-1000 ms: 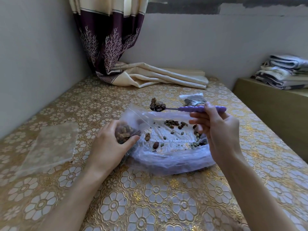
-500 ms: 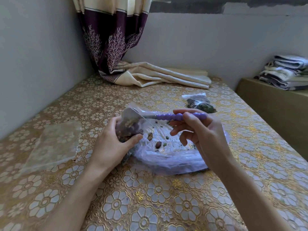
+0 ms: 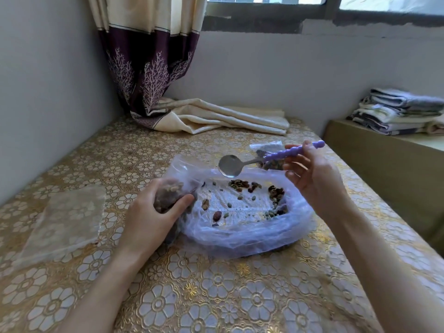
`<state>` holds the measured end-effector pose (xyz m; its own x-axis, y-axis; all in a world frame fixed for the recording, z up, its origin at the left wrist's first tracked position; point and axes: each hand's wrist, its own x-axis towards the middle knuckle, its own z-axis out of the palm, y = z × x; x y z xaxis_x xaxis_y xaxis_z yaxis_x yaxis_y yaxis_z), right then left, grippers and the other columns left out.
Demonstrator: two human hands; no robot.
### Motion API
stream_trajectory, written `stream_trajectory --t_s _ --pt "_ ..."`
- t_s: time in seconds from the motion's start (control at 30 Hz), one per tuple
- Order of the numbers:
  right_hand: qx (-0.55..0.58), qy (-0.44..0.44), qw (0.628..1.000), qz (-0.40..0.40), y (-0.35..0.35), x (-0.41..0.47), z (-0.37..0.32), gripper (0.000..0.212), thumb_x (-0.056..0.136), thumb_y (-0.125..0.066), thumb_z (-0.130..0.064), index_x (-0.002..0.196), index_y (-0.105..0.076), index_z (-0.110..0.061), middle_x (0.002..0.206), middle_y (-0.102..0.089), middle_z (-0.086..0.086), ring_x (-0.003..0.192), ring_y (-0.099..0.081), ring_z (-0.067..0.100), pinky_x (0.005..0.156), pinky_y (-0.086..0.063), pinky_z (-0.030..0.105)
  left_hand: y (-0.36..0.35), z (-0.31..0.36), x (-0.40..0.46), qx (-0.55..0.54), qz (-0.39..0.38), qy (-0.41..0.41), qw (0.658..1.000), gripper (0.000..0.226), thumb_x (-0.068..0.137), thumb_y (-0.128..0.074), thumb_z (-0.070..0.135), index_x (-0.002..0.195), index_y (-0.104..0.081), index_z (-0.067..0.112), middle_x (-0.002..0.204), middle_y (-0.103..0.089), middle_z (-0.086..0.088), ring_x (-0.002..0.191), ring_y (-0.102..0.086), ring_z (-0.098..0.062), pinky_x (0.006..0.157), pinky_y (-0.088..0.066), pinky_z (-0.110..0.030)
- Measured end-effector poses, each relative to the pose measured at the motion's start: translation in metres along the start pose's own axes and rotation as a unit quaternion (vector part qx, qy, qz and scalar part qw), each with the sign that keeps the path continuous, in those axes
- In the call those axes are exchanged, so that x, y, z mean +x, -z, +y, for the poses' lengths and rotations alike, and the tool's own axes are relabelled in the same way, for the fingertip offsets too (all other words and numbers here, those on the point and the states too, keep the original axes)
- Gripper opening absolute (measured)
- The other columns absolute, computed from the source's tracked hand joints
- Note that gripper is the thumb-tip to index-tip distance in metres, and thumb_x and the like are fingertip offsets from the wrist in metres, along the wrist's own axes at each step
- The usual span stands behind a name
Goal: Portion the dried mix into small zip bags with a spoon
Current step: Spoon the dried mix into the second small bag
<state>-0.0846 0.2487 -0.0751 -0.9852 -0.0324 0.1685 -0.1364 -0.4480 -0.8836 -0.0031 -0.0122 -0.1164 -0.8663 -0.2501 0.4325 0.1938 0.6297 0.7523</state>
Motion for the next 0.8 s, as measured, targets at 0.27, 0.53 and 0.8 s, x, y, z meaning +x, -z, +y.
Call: stream_trajectory --t_s 0.27,0.53,0.8 --pt "-0.271 -0.023 0.959 -0.076 0.004 0.028 -0.020 0.032 0.102 -0.034 -0.023 0.094 -0.059 -0.005 0.071 -0.063 0.007 0.060 -0.064 0.012 0.054 -0.049 0.020 -0.002 -0.003 0.001 0.004 0.003 -0.012 1.000 0.041 0.066 -0.062 0.052 0.102 -0.056 0.036 0.091 -0.057 0.016 0.081 -0.049 0.011 0.062 -0.034 -0.006" --pt "-0.466 0.021 0.879 -0.101 -0.007 0.036 -0.035 0.033 0.102 -0.033 -0.019 0.103 -0.058 0.003 0.076 -0.057 0.008 0.067 -0.055 0.020 0.064 -0.047 0.030 -0.002 -0.003 0.001 -0.004 0.004 -0.011 1.000 0.038 0.068 -0.062 0.051 0.102 -0.055 0.036 0.086 -0.052 0.027 0.079 -0.049 0.014 0.060 -0.035 -0.004" --pt "-0.537 -0.034 0.831 -0.138 -0.016 0.041 -0.035 0.034 0.102 -0.034 -0.022 0.079 -0.055 -0.010 0.068 -0.060 0.004 0.052 -0.055 0.005 0.049 -0.045 0.013 -0.002 -0.004 0.001 -0.027 0.005 -0.005 1.000 0.040 0.067 -0.061 0.053 0.099 -0.056 0.031 0.085 -0.058 0.024 0.078 -0.053 0.011 0.061 -0.037 -0.008"
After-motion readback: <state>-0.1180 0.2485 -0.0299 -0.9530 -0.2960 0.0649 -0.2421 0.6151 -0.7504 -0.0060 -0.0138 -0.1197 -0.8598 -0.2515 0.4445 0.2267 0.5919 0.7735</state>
